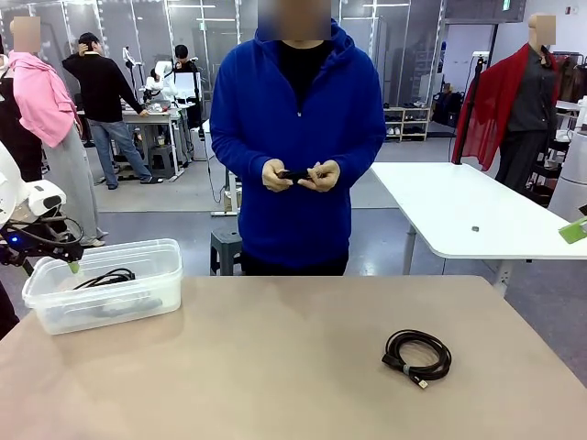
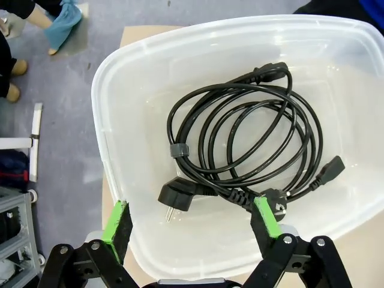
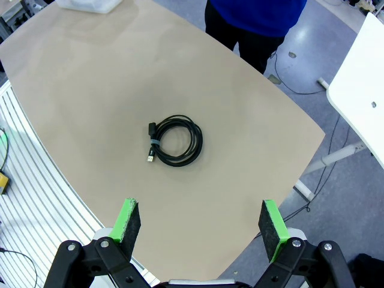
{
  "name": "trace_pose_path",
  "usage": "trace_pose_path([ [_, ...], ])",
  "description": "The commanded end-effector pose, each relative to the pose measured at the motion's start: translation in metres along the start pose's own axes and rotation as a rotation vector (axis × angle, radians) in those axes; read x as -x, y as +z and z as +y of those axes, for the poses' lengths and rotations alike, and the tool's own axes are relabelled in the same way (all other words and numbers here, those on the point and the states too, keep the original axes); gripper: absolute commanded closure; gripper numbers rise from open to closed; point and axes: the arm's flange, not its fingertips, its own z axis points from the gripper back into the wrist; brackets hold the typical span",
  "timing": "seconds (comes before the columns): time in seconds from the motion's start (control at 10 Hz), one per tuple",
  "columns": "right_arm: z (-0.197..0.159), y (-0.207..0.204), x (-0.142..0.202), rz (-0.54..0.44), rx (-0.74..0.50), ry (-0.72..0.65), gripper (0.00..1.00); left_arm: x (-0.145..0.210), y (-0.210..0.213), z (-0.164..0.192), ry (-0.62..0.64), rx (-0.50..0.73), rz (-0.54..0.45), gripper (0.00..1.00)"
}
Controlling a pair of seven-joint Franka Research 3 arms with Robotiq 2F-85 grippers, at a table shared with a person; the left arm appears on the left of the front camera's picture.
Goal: Organize and store the cables.
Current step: Place the Power Cable into the Organizing box, then place the USB Extension Cable into the Organizing box.
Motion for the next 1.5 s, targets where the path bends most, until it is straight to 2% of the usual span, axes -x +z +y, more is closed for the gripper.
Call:
trace_pose_path([
  [0.0, -0.001, 0.0, 0.002, -0.004, -0.006, 0.005, 0.0, -0.003, -0.002, -0.002, 0.015, -0.015, -0.007, 0.0],
  [0.9, -0.001, 0.0, 0.002, -0.004, -0.006, 0.005, 0.0, 0.0, -0.001, 0.0, 0.002, 0.0, 0.001, 0.0],
  [1.0, -0.001, 0.0, 0.002, -0.004, -0.006, 0.005, 0.0, -0.007, 0.021, -0.011, -0.094, -0.071, -0.006, 0.0],
  [1.1, -0.001, 0.0, 0.002, -0.004, -0.006, 0.005, 0.0, -0.008, 0.046, -0.018, -0.157, -0.041, -0.058, 0.0],
  [1.4, -0.001, 0.0, 0.002, -0.004, -0.006, 0.005, 0.0, 0.017, 0.101, -0.03, -0.375, 0.049, -0.101, 0.0],
])
